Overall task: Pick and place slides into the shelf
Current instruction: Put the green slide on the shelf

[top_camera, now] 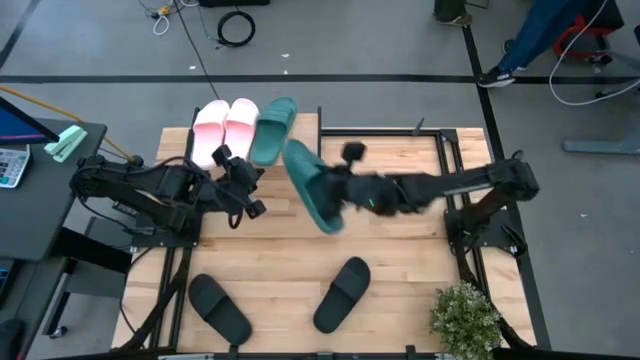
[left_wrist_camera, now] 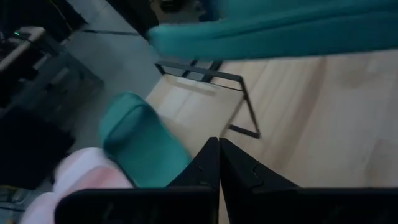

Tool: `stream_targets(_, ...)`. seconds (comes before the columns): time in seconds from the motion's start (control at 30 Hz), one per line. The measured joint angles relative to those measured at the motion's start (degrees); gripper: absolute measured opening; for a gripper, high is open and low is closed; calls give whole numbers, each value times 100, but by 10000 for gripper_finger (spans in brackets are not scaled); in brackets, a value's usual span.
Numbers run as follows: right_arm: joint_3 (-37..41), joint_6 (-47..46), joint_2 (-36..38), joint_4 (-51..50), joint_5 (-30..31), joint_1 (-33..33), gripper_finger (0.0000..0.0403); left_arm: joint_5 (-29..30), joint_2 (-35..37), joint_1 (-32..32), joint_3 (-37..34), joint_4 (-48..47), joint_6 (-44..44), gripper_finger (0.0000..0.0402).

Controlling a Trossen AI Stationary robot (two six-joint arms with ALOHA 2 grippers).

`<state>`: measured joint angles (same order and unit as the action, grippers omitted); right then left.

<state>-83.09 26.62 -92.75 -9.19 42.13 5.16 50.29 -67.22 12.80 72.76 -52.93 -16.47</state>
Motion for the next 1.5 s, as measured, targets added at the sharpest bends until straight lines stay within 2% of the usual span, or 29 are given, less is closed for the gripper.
stream_targets(0.17, 2, 108, -522, 648, -656, -1104, 11, 31, 31, -79, 2, -8, 60, 6)
stream_targets(0.23, 2, 234, -721, 1098, -744, -1484, 11, 110, 33, -79, 4, -9, 124, 12)
stream_targets(0.33, 0, 437, -983, 1869, -1226, -1979, 11, 297, 31, -79, 4, -9, 418, 21)
stream_targets(0.47, -34, 34, -1278, 2212, -1922, -2405, 11, 412, 31, -85, 4, -12, 558, 20)
stream_targets(0.73, -72, -246, -1679, 2015, -1998, -2722, 11, 412, 28, -85, 4, -15, 579, 5)
stream_targets(0.97, -74, -281, -1704, 1768, -1703, -2891, 12, 412, 26, -85, 4, -20, 579, 25)
stream_targets(1.2, -76, -108, -1570, 1862, -2212, -2910, 26, 412, 25, -142, 4, -25, 583, 13)
stream_targets(1.33, -76, -107, -1601, 1745, -2218, -2910, 27, 418, 24, -524, 4, -20, 949, 19)
stream_targets(1.5, -76, -110, -1611, 1668, -2220, -2910, 16, 878, 24, -1413, 4, 266, 1596, 59)
